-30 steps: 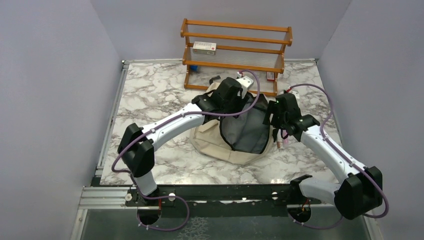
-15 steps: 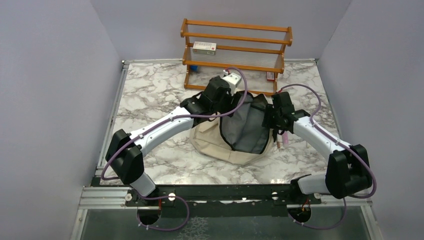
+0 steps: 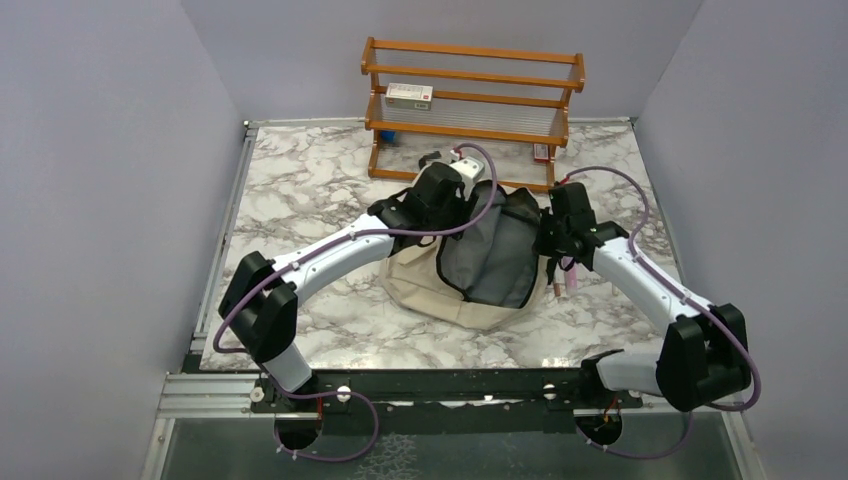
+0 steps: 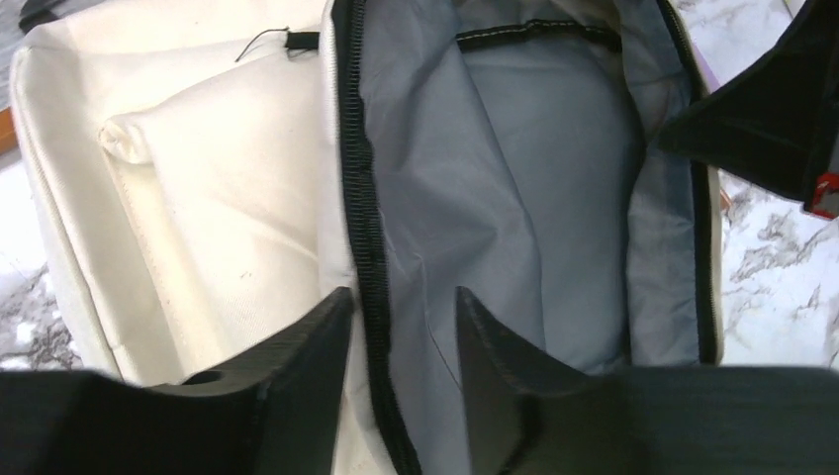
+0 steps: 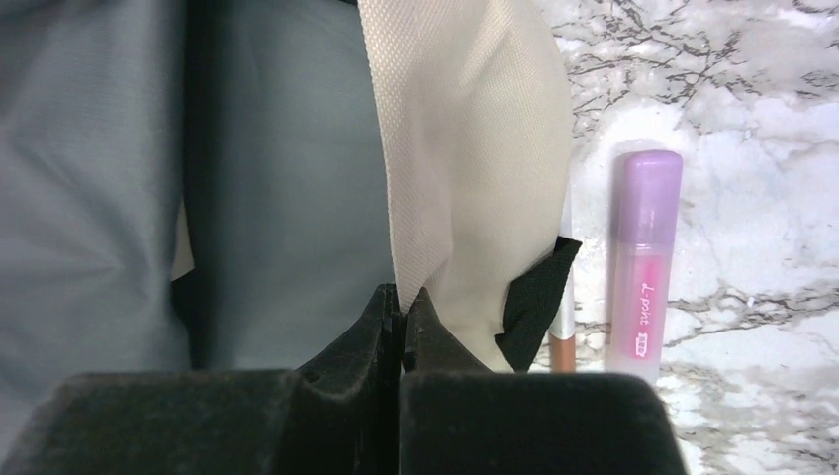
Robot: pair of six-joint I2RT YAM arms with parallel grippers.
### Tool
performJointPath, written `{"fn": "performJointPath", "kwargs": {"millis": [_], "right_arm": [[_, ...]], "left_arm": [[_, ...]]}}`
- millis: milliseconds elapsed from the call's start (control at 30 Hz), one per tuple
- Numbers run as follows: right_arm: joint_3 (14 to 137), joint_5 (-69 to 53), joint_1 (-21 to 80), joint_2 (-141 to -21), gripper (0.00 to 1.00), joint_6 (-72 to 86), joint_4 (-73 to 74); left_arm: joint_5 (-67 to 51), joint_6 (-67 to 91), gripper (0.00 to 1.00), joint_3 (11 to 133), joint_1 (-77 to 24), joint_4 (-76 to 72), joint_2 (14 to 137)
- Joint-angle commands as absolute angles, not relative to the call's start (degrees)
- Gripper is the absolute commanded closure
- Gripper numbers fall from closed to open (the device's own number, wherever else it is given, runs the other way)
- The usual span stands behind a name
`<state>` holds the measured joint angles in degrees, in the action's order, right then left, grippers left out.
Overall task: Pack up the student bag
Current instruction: Adjust the student bag at the center of the board.
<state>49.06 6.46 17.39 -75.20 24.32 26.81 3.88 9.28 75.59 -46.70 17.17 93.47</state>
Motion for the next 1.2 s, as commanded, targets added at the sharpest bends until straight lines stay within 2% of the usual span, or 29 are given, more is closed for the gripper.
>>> {"fn": "performJointPath", "kwargs": {"millis": [0, 200, 367, 667, 867, 1000, 1067, 1167], "right_arm": [[51.0, 5.8, 17.1, -70.3, 1.00, 23.6, 30.2], [54.3, 7.1, 17.1, -68.1, 1.00, 23.0, 33.3], [55.8, 5.7, 17.1, -67.5, 1.00, 22.8, 33.9], [55.6, 3.1, 16.6, -66.9, 0.99, 23.8, 32.3], [54.5, 1.1, 16.2, -65.6, 0.99, 25.3, 30.5], [54.0, 0.4, 15.9, -65.3, 0.99, 26.1, 29.7], [53.9, -1.3, 15.9, -65.5, 0.99, 26.2, 29.7], [53.7, -1.6, 15.9, -65.3, 1.00, 26.1, 29.7]], "left_arm": [[-2.3, 10.1, 0.65, 76.5, -46.5, 15.6, 94.4], [-5.6, 10.9, 0.88, 79.0, -46.5, 15.7, 94.6], [-8.2, 12.0, 1.00, 82.9, -46.6, 16.0, 94.5], [-14.7, 16.2, 1.00, 90.9, -46.7, 15.9, 98.1], [-19.1, 18.0, 0.99, 90.9, -47.7, 13.6, 99.8], [-18.9, 17.9, 0.56, 88.9, -47.8, 12.4, 99.2], [-16.8, 17.2, 0.44, 87.6, -47.4, 12.5, 97.8], [-15.3, 17.2, 0.39, 84.9, -44.8, 11.8, 95.1]]}}
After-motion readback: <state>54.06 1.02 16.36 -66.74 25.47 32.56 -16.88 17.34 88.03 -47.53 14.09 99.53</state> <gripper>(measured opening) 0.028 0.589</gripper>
